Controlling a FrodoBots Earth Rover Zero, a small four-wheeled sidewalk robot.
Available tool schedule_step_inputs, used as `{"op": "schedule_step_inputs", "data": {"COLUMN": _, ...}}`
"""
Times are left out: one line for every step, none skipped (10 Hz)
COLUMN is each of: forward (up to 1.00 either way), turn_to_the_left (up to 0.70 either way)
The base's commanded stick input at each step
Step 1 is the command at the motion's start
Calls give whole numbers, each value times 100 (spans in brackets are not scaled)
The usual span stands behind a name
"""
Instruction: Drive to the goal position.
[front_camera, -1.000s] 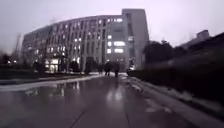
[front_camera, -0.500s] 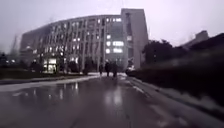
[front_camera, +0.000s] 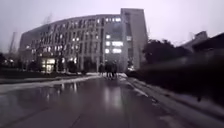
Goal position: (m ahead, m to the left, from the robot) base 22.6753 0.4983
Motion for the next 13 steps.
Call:
{"op": "schedule_step_inputs", "data": {"forward": 100, "turn_to_the_left": 0}}
{"op": "schedule_step_inputs", "data": {"forward": 100, "turn_to_the_left": 0}}
{"op": "schedule_step_inputs", "data": {"forward": 100, "turn_to_the_left": 0}}
{"op": "schedule_step_inputs", "data": {"forward": 100, "turn_to_the_left": 0}}
{"op": "schedule_step_inputs", "data": {"forward": 100, "turn_to_the_left": 0}}
{"op": "schedule_step_inputs", "data": {"forward": 100, "turn_to_the_left": 0}}
{"op": "schedule_step_inputs", "data": {"forward": 100, "turn_to_the_left": 0}}
{"op": "schedule_step_inputs", "data": {"forward": 100, "turn_to_the_left": 0}}
{"op": "schedule_step_inputs", "data": {"forward": 100, "turn_to_the_left": 0}}
{"op": "schedule_step_inputs", "data": {"forward": 100, "turn_to_the_left": 0}}
{"op": "schedule_step_inputs", "data": {"forward": 100, "turn_to_the_left": 0}}
{"op": "schedule_step_inputs", "data": {"forward": 100, "turn_to_the_left": 0}}
{"op": "schedule_step_inputs", "data": {"forward": 100, "turn_to_the_left": 0}}
